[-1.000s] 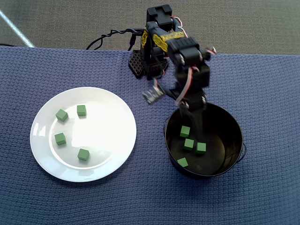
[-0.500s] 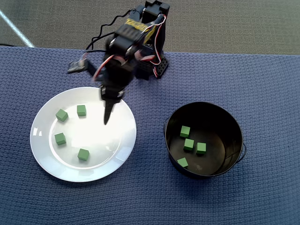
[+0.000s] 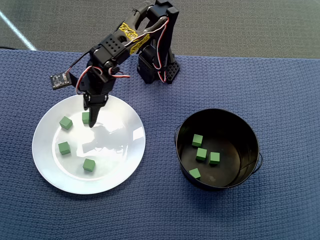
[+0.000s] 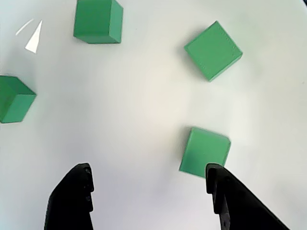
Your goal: Pick up the green cubes from the white plate and place them in the black recipient
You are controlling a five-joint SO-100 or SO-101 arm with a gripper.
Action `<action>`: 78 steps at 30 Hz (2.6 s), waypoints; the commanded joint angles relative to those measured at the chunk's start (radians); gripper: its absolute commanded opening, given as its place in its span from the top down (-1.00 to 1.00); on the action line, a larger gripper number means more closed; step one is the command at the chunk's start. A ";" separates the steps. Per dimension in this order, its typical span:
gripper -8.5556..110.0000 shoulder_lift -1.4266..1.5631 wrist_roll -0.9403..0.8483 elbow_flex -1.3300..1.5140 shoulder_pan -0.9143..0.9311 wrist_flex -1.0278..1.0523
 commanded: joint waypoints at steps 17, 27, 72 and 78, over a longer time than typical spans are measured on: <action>0.38 -0.040 -0.268 0.166 0.087 -0.233; 0.51 -0.149 -0.104 0.094 0.044 -0.209; 0.86 0.514 0.950 -0.301 -0.568 0.526; 0.86 0.437 1.206 -0.486 -0.902 0.640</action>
